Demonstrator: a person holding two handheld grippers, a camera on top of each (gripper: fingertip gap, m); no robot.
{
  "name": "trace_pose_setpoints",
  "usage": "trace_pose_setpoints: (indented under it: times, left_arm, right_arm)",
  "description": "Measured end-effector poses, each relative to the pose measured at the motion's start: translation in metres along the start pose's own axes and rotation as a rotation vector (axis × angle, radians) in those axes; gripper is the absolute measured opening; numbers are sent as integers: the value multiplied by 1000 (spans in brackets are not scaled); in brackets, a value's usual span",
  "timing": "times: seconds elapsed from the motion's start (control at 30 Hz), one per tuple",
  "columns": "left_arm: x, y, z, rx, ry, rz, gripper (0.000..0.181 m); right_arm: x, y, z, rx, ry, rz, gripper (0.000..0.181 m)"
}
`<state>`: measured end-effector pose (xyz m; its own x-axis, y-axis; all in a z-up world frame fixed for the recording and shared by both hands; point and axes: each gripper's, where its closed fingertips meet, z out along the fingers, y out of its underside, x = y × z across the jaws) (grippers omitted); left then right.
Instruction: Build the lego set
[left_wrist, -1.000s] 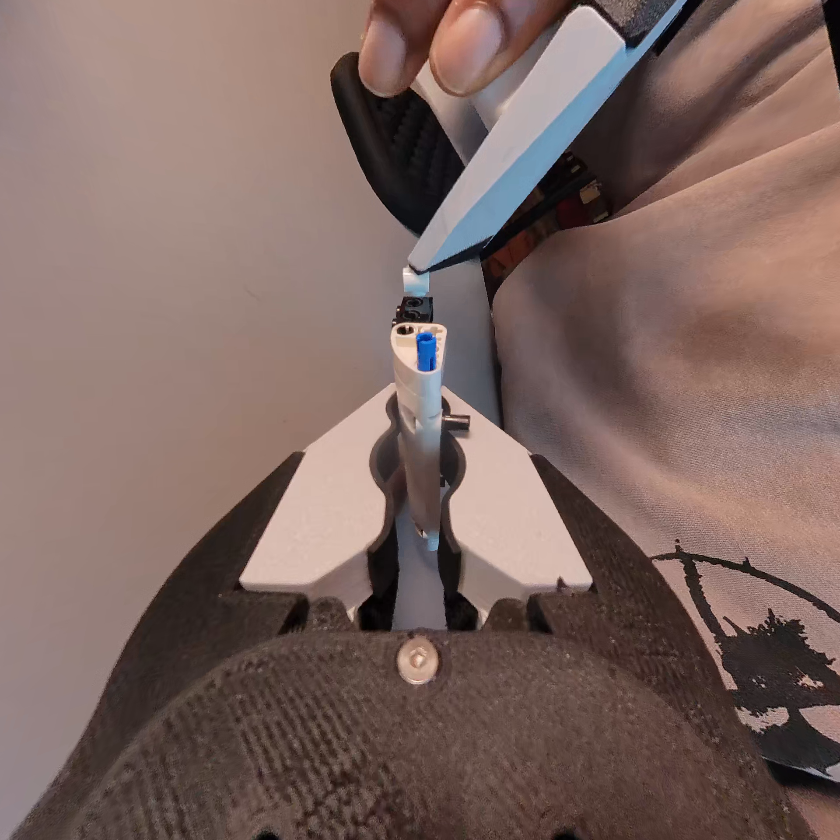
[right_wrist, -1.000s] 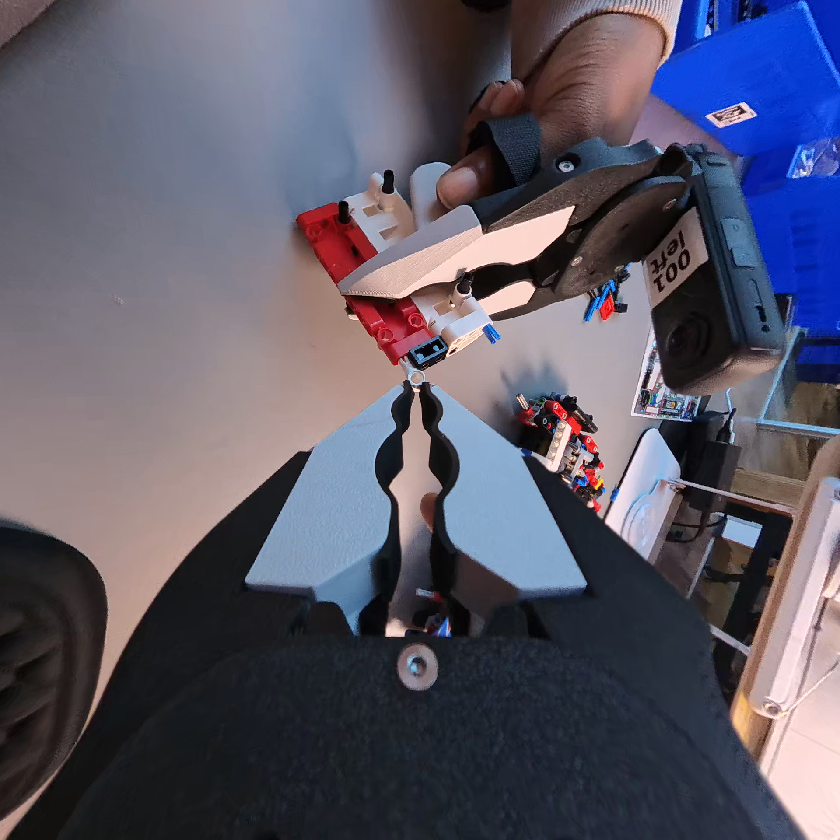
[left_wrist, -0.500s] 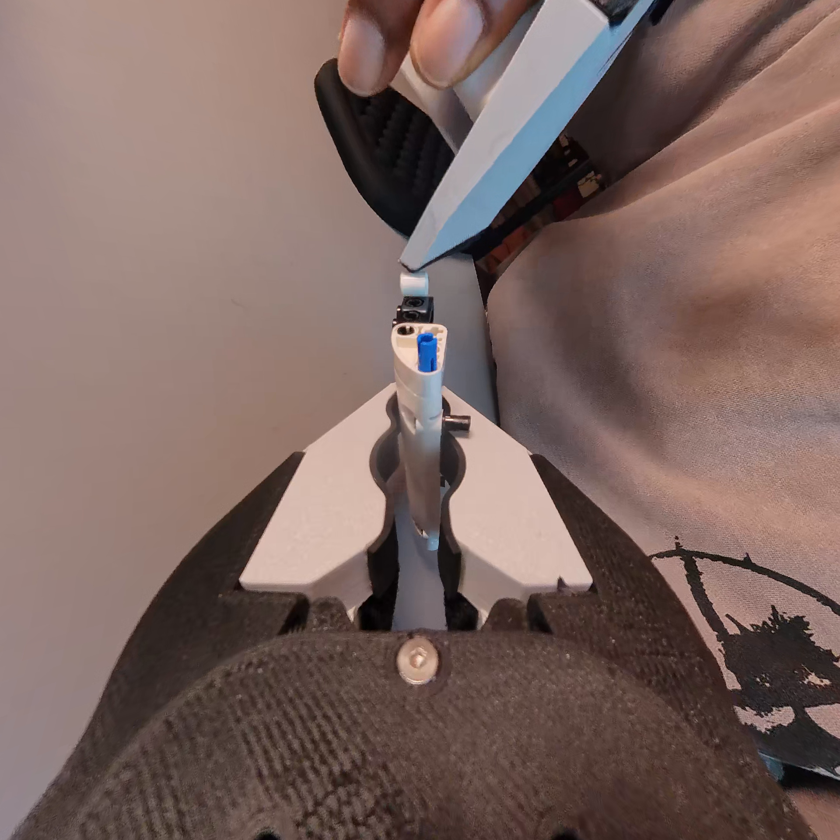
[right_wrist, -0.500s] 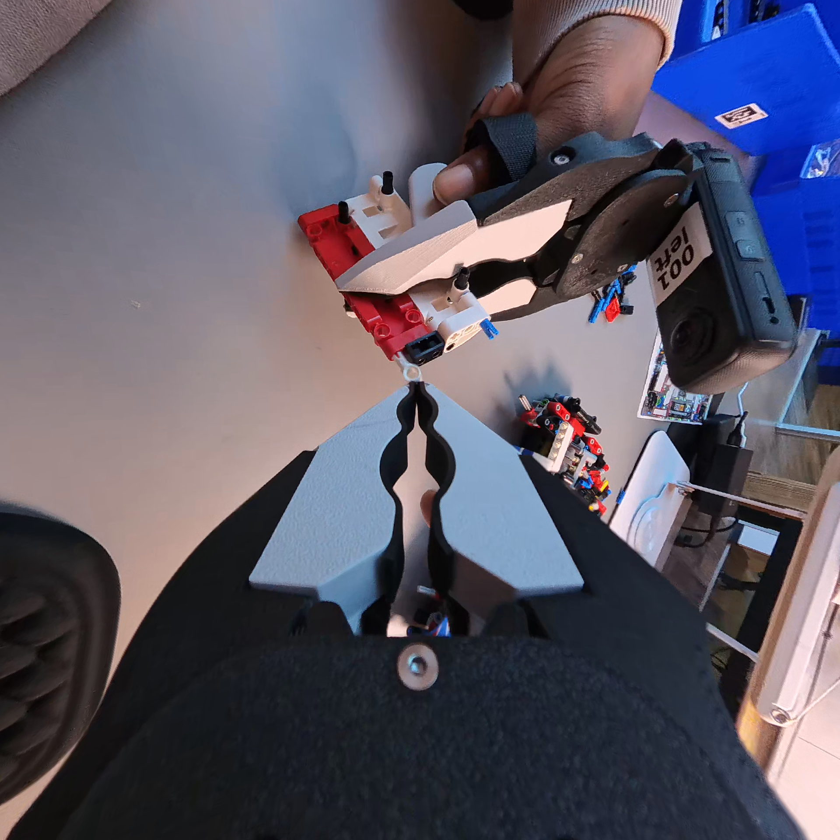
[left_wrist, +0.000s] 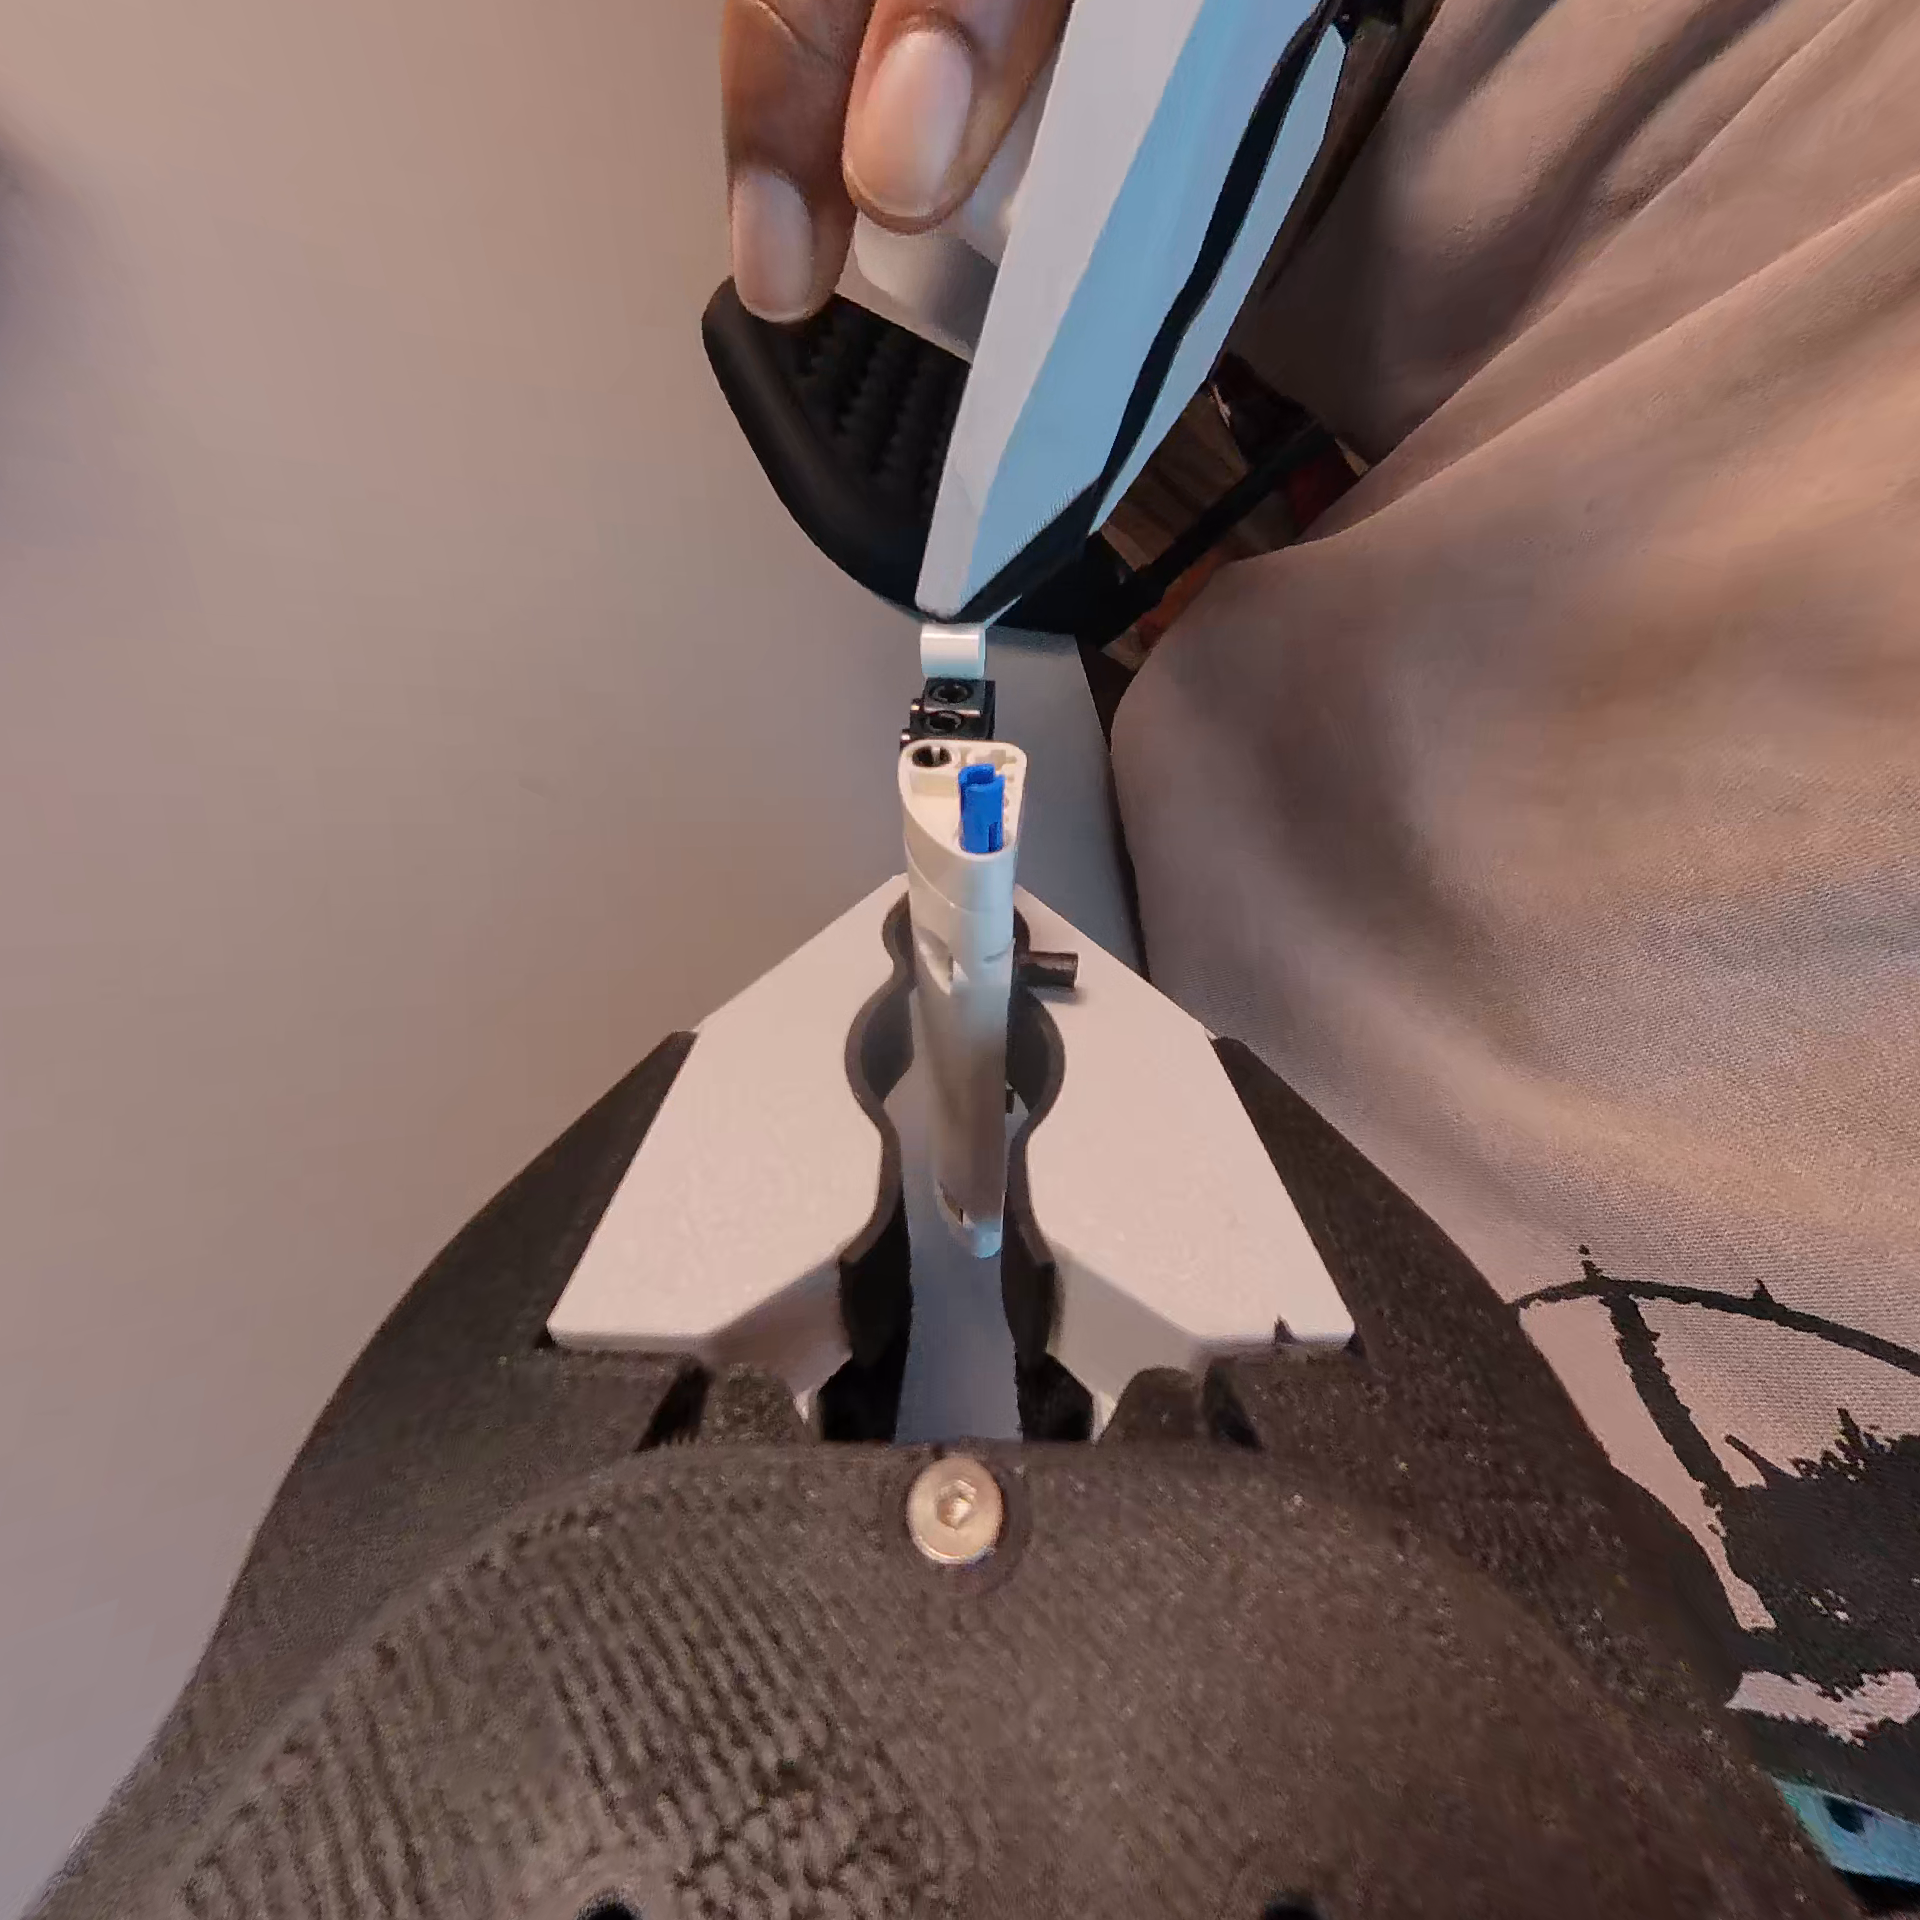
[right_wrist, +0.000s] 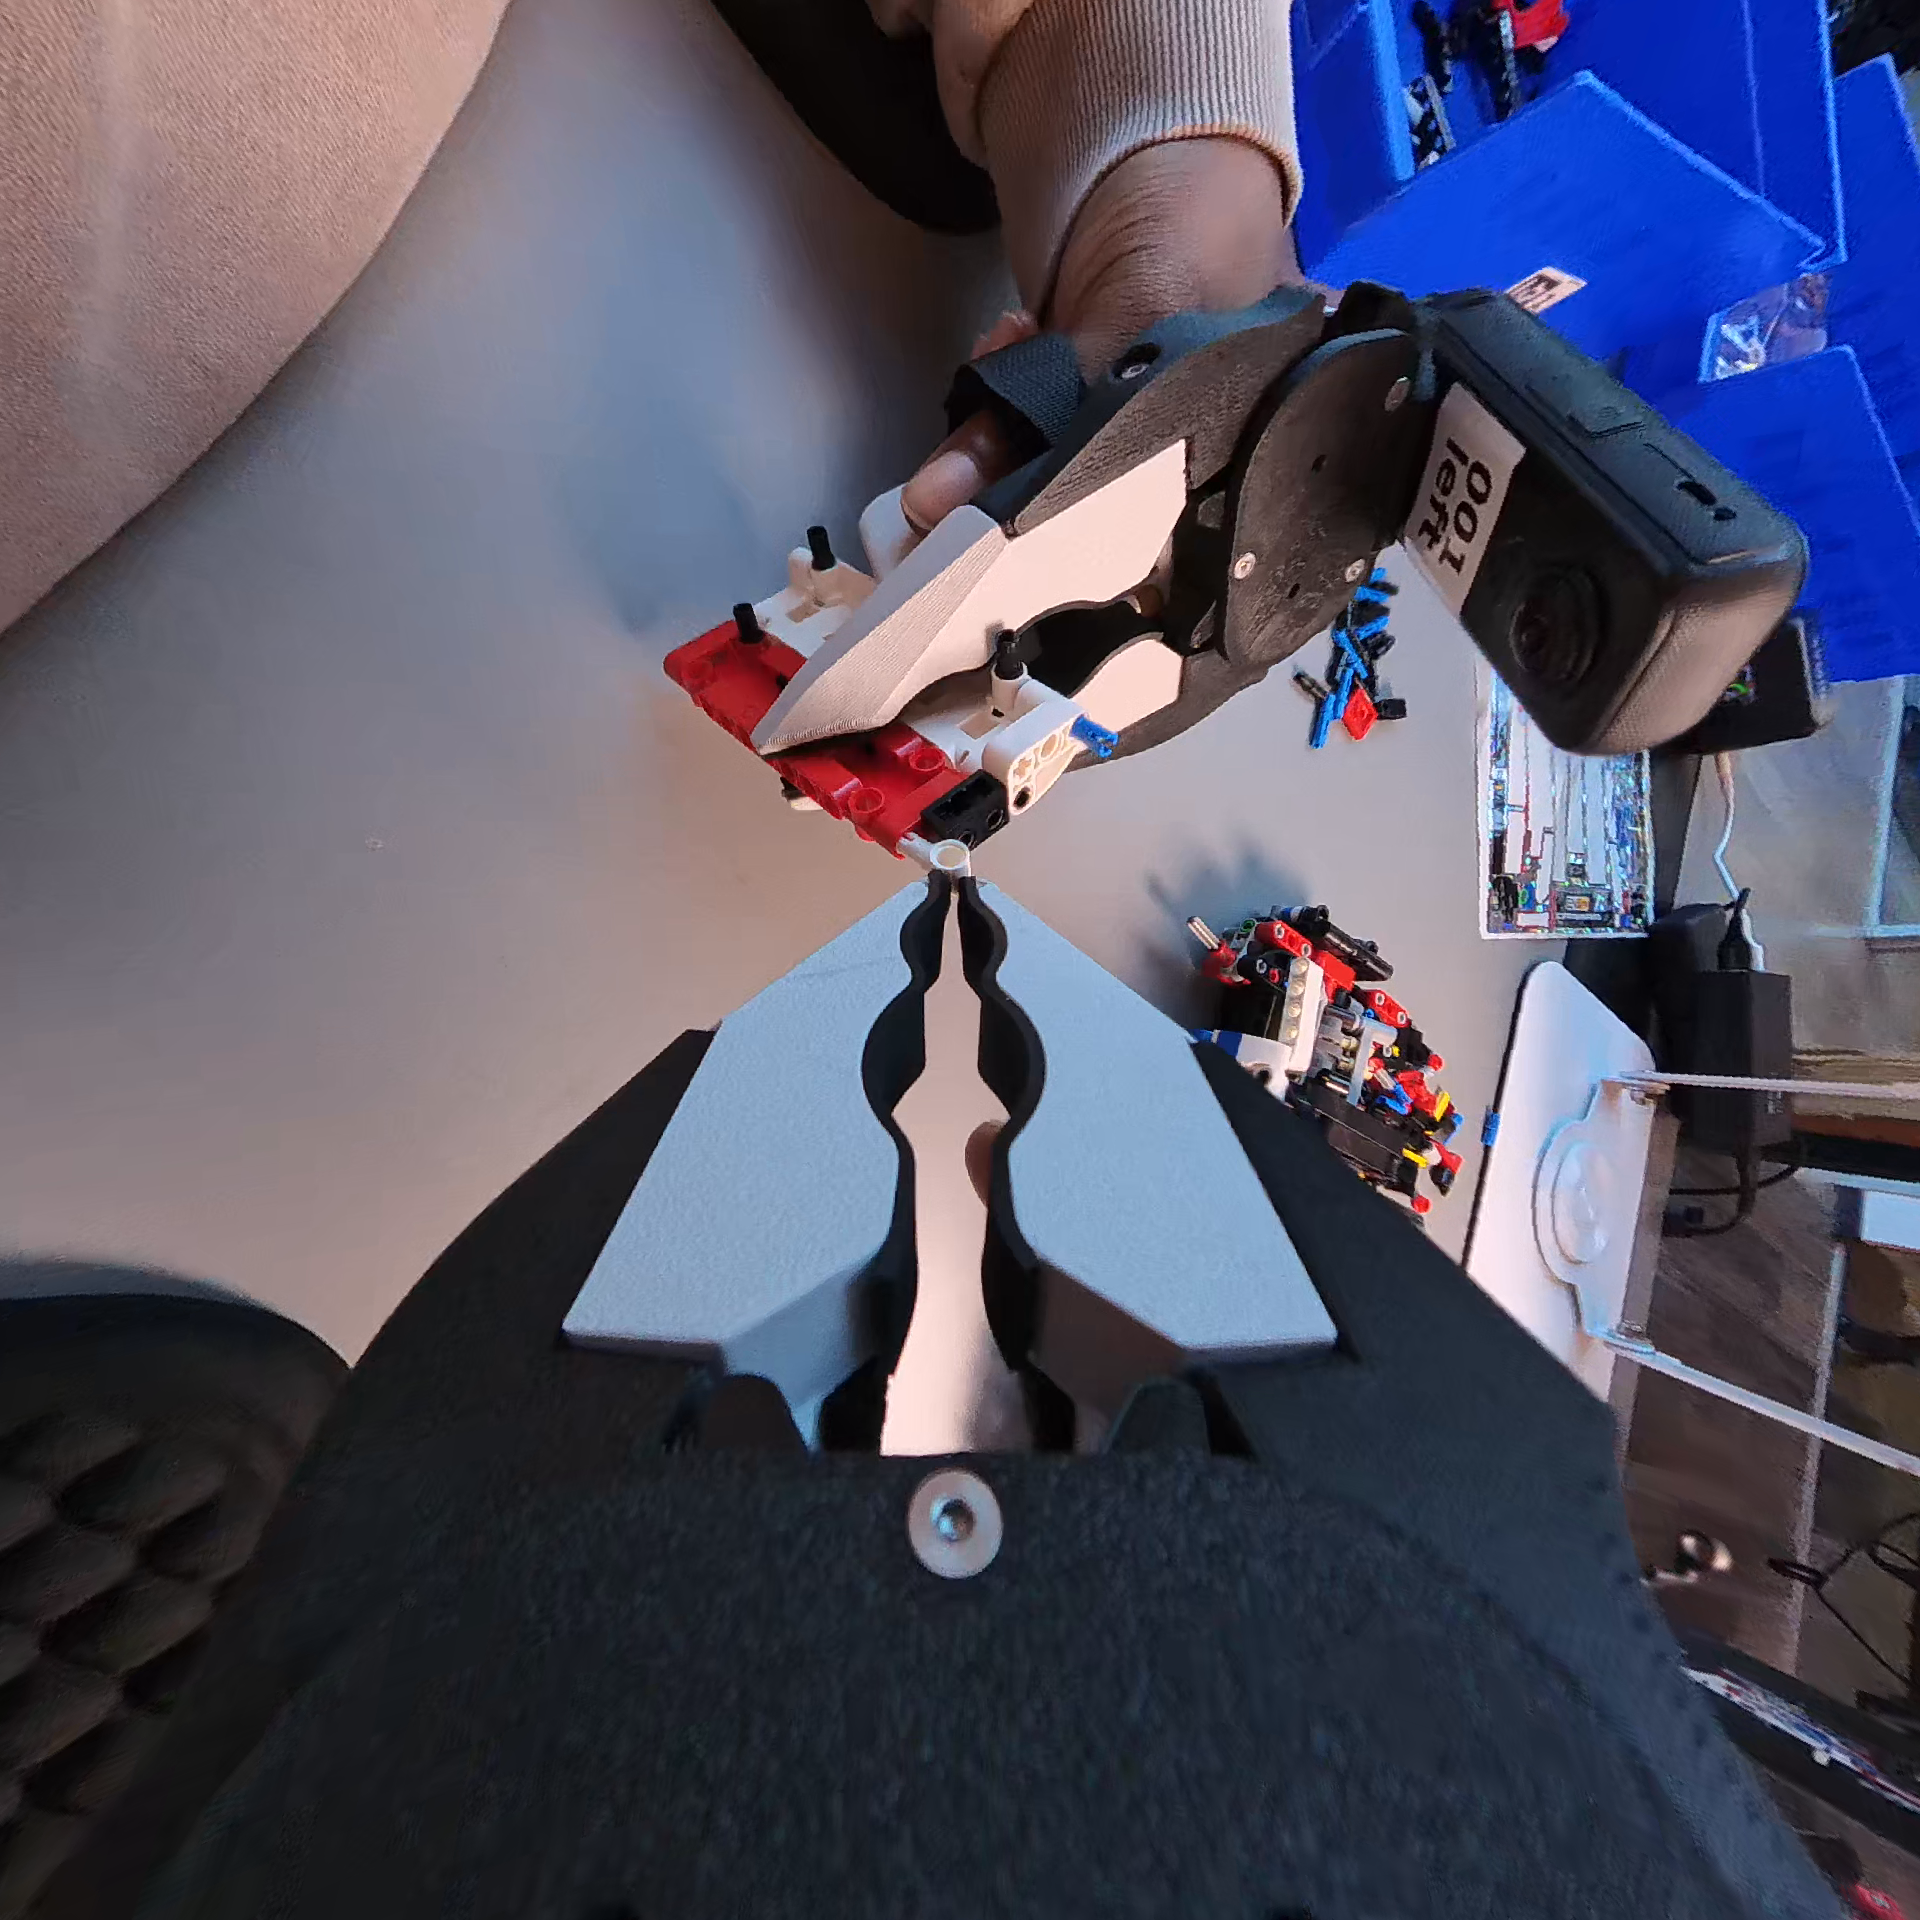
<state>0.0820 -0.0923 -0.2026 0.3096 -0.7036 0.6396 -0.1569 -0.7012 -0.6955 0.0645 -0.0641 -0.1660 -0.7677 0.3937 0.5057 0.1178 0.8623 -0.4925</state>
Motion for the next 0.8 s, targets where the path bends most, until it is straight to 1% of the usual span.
trace_pose_setpoints:
  times: [0.13,0.2,0.37,0.53,0.8]
  left_arm:
    - [1,-6,-3,20,-42,81,8]
    - [2,-8,-3,23,-48,94,8]
    - [4,-6,-2,12,-38,102,8]
    - [8,-5,-1,11,-16,99,8]
    - [13,-5,-1,9,20,58,8]
  right_arm:
    - [5,-5,-6,18,22,0,2]
    - [8,-7,-9,23,32,-1,4]
    - [5,-10,-10,22,15,-13,6]
    - [1,-11,-9,20,-1,-23,4]
    - [-2,-14,-7,0,-14,-64,7]
